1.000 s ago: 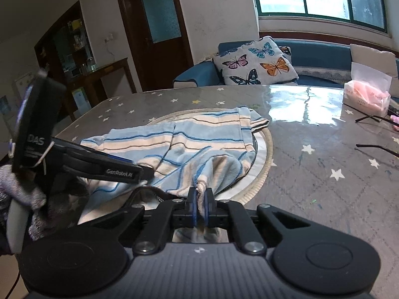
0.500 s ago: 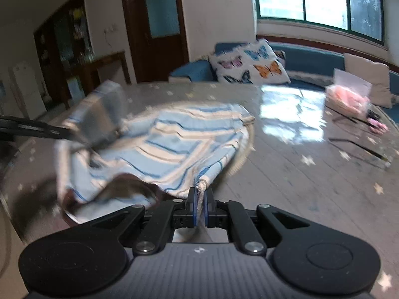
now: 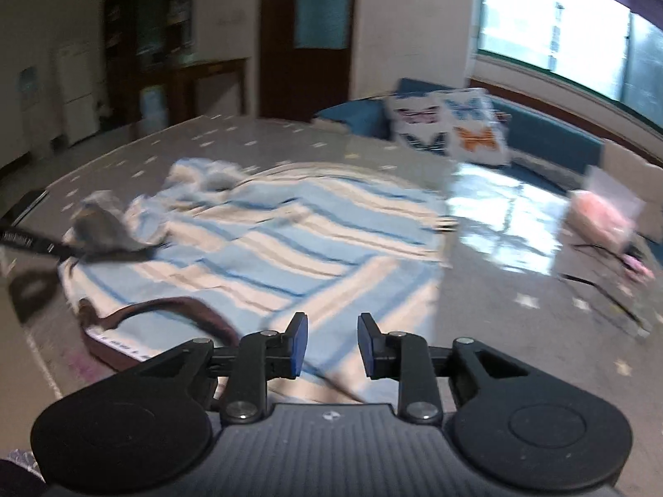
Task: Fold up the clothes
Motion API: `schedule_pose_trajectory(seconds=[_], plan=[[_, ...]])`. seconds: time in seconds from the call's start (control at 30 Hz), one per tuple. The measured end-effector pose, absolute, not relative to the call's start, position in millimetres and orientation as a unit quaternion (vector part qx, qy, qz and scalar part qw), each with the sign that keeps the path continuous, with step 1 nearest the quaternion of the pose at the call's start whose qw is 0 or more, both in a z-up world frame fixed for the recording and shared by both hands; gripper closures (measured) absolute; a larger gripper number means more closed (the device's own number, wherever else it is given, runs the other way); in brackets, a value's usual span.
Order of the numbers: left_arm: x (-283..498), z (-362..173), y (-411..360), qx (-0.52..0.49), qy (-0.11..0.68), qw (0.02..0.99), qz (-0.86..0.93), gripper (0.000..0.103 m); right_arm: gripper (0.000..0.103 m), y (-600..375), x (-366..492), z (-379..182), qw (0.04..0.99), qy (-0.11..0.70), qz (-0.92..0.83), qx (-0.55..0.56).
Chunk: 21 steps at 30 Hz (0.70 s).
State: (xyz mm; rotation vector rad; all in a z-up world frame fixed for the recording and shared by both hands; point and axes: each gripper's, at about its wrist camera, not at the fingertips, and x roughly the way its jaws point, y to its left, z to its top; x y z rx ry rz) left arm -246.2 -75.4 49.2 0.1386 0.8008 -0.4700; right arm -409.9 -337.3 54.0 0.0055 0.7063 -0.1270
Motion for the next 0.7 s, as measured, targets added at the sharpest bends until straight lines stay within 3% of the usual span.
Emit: schedule_pose_trajectory(seconds=[0.03,0.17,0.37,0.43,0.5,0.53,0.57,0.7], plan=[[-249.0,52.0,-77.7,0.076,0.374,0.895,-0.229,0.053,0.077,-334.2,-403.1,48.6,0.934,0.353,-0.054,0.003],[-258.8,54.1,-91.1,0.11,0.344,0.896,-0.258,0.045,0.071,-323.7,-383.9,28.1,0.926,0.374,-0.045,-0.006],[-258.7,34.6,-123.3,0.175,0.317,0.886,-0.288,0.044,0.071,-327.6,-377.4,16.0,0.925,0.378,-0.05,0.006],[-257.8,29.6,-134.1,0.191,0.309,0.882,-0.3,0.045,0.078,-330.9,-378.3,15.4,0.925,0.376,-0.054,0.012],[-259.3,26.7,-140.9,0.2,0.296,0.88,-0.313,0.064,0.094,-334.2,-379.8,15.6,0.925,0.374,-0.058,0.019],[-257.3,26.7,-141.4,0.197,0.295,0.881,-0.314,0.084,0.097,-336.0,-381.1,16.3,0.926,0.372,-0.059,0.024],[-254.0,27.3,-140.5,0.19,0.298,0.882,-0.313,0.092,0.098,-337.8,-383.5,17.9,0.927,0.369,-0.064,0.026],[-238.7,38.6,-120.1,0.137,0.299,0.901,-0.283,0.096,0.099,-354.7,-402.9,31.4,0.933,0.342,-0.108,0.04]])
